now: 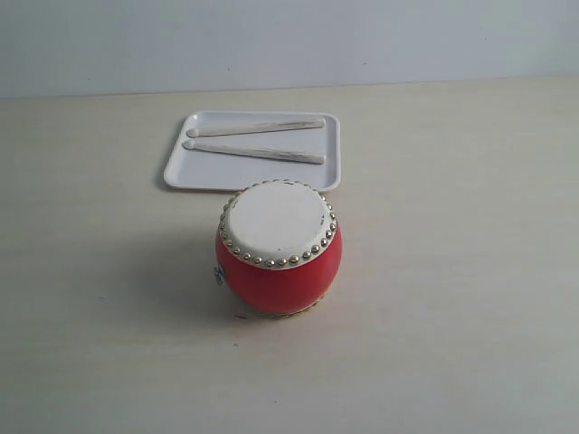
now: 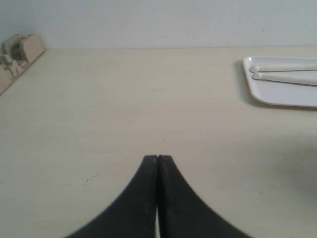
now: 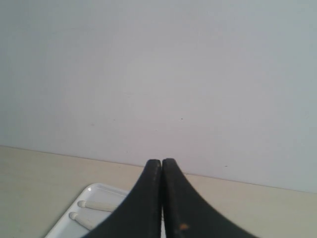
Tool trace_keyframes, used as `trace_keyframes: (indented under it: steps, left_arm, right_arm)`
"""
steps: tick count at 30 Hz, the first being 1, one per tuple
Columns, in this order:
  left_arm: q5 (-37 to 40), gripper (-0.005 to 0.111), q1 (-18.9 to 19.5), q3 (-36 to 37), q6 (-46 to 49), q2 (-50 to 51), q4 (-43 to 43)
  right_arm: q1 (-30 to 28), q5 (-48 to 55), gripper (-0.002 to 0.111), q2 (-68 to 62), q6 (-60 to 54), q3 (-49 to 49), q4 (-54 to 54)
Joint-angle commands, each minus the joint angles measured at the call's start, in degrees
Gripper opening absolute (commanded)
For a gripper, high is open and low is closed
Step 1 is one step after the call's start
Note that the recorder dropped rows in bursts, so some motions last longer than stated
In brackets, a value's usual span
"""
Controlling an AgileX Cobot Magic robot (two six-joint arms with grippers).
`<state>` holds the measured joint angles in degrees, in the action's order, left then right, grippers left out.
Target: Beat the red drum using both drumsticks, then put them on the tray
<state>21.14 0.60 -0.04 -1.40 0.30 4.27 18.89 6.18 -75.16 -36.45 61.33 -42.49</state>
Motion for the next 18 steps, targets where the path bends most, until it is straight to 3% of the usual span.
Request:
trace_keyframes:
  steps: [1, 11, 18]
  left_arm:
    - [0.13, 0.0, 0.22, 0.04, -0.07, -0.3, 0.12]
    - [0.13, 0.0, 0.22, 0.04, -0.07, -0.3, 0.12]
    - [0.13, 0.0, 0.22, 0.04, -0.07, -0.3, 0.12]
  right_arm:
    - [-0.31, -0.32, 0.0, 1.04, 0.15, -0.33, 0.03]
    - [-0.31, -0.32, 0.0, 1.3, -0.41, -0.33, 0.4]
    - [-0.4, -2.36, 0.0, 6.82, -2.89, -6.15, 9.7]
